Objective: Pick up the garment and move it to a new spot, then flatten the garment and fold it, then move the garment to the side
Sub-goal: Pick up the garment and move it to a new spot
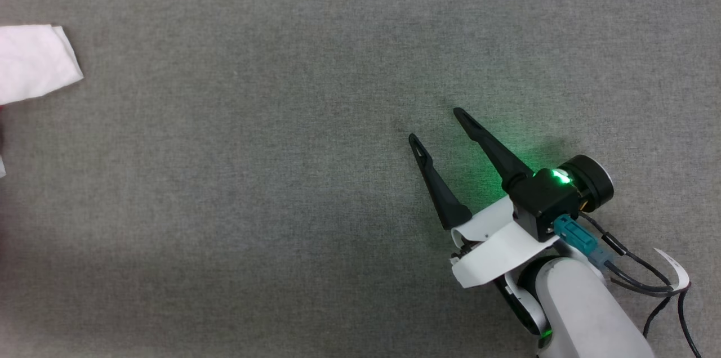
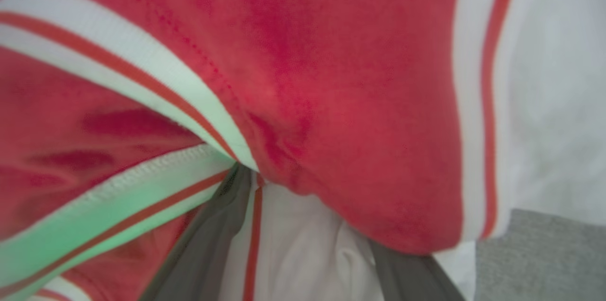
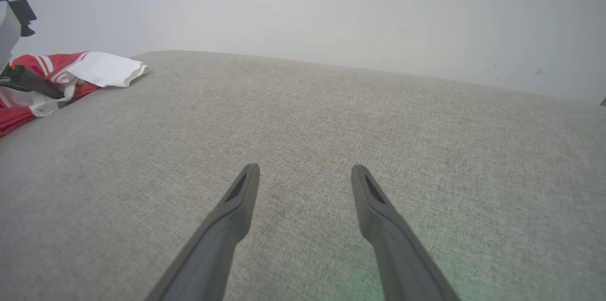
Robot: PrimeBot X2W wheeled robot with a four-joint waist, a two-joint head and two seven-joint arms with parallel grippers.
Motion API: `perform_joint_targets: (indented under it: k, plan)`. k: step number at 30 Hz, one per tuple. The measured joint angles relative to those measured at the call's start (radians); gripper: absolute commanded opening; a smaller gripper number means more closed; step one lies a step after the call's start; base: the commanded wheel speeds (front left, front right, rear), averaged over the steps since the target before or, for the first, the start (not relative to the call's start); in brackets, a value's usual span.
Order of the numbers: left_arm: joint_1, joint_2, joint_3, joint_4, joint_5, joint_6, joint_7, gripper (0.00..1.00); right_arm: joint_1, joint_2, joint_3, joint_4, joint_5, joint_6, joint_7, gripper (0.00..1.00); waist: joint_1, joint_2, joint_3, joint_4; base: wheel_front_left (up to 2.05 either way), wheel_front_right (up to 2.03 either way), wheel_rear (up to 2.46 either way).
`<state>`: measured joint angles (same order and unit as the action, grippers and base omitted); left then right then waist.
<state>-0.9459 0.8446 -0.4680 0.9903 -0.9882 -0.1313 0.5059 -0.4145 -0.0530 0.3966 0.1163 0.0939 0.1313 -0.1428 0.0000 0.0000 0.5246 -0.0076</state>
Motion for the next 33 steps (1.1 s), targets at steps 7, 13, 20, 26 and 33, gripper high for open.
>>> perform_joint_targets:
  k: [7, 13, 20, 26, 33]
  plan:
    - [-0.004, 0.005, -0.049, -0.011, -0.032, 0.004, -0.091, 0.0, 0.003, 0.001, 0.003, -0.023, 0.0, 0.0, 0.007, 1.0, 0.0, 0.0, -0.012, -0.002, 0.0, 0.0, 0.0]
    - [-0.034, -0.007, -0.126, -0.095, -0.033, 0.002, -0.199, 0.0, 0.023, 0.001, -0.007, -0.006, 0.016, 0.0, -0.004, 1.0, 0.0, 0.0, -0.061, 0.004, 0.0, 0.0, 0.0]
    - [-0.098, -0.005, -0.26, -0.26, -0.014, 0.0, -0.283, 0.0, 0.078, 0.002, -0.033, 0.024, 0.068, 0.0, -0.038, 1.0, 0.0, 0.0, -0.15, 0.012, 0.0, 0.0, 0.0]
    - [-0.177, -0.011, -0.396, -0.444, -0.011, 0.0, -0.277, 0.0, 0.116, 0.002, -0.067, 0.036, 0.106, 0.0, -0.065, 1.0, 0.0, 0.0, -0.215, -0.005, 0.0, 0.0, 0.0]
    - [-0.279, -0.088, -0.568, -0.652, -0.009, 0.0, -0.24, 0.0, 0.133, 0.002, -0.091, 0.043, 0.152, 0.0, -0.095, 1.0, -0.0001, 0.0, -0.233, -0.076, 0.0, 0.0, 0.0]
